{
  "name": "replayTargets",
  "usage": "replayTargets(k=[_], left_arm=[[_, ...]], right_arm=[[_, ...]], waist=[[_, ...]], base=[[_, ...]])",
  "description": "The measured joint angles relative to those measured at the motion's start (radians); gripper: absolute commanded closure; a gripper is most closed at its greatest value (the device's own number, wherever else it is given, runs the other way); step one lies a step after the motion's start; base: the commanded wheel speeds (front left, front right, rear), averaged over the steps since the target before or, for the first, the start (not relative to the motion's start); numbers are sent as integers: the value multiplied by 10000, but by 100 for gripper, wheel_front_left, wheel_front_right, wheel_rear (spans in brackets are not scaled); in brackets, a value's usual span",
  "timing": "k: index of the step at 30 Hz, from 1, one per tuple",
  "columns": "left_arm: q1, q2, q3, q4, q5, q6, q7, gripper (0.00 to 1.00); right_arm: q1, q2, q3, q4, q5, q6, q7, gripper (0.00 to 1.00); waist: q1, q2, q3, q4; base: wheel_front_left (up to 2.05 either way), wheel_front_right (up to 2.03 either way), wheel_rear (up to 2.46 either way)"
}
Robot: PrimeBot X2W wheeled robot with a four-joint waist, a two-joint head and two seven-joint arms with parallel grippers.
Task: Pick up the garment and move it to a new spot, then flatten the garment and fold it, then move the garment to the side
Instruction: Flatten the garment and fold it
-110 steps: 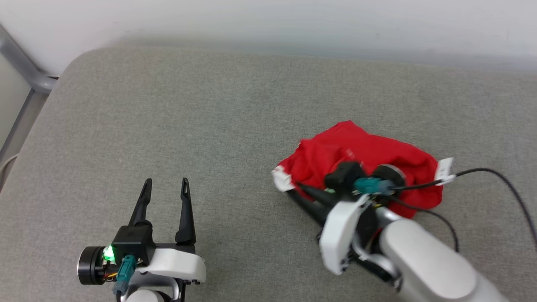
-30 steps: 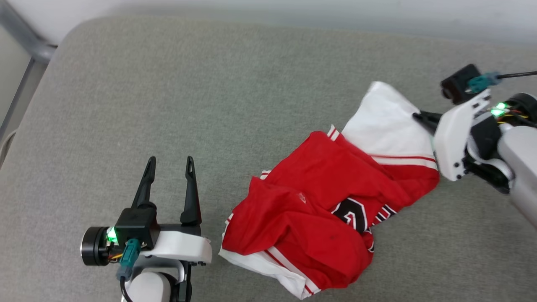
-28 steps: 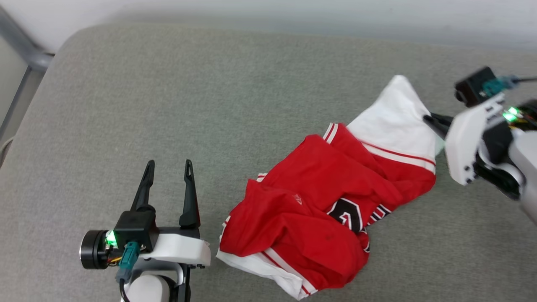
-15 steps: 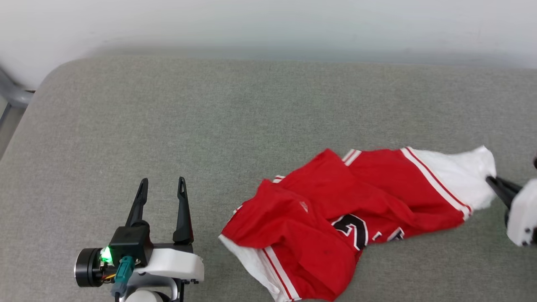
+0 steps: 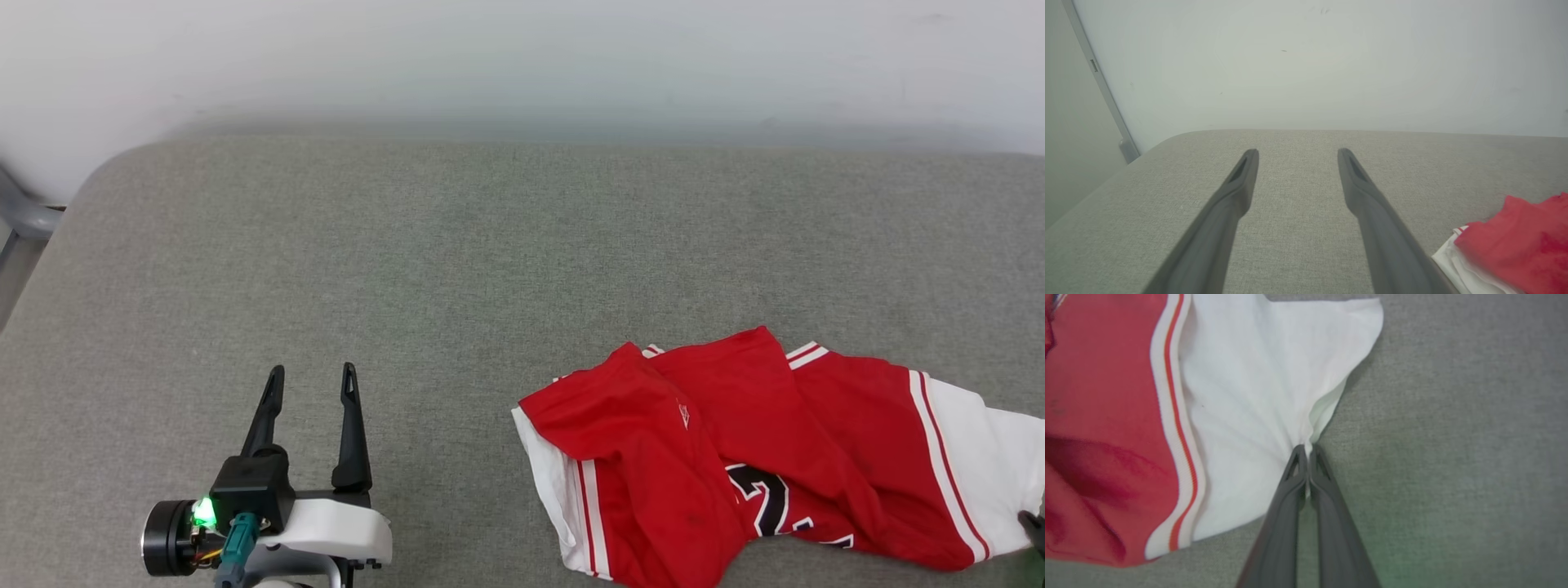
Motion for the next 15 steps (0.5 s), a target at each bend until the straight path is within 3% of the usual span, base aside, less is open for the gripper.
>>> replayTargets(k=[1, 2, 9, 15], left_arm=[[15, 0, 29, 6, 17, -2, 0, 0], [29, 0, 44, 15, 46, -15, 0, 0], [155, -4, 50, 59, 140, -86, 0, 0], [251, 0, 105, 48, 295, -226, 0, 0]], right_arm=[[64, 88, -69, 6, -12, -4, -42, 23], [96, 161, -157, 31, -63, -4, -157, 0], [-345, 453, -1099, 397, -1379, -4, -1653, 0], [-950, 731, -2612, -334, -2997, -2, -1983, 0]], waist=[[1, 0, -26, -22], [1, 0, -53, -43], [0, 0, -324, -153], [1, 0, -543, -222]], base=[[0, 0, 0], [0, 0, 0], [0, 0, 0], [0, 0, 0]])
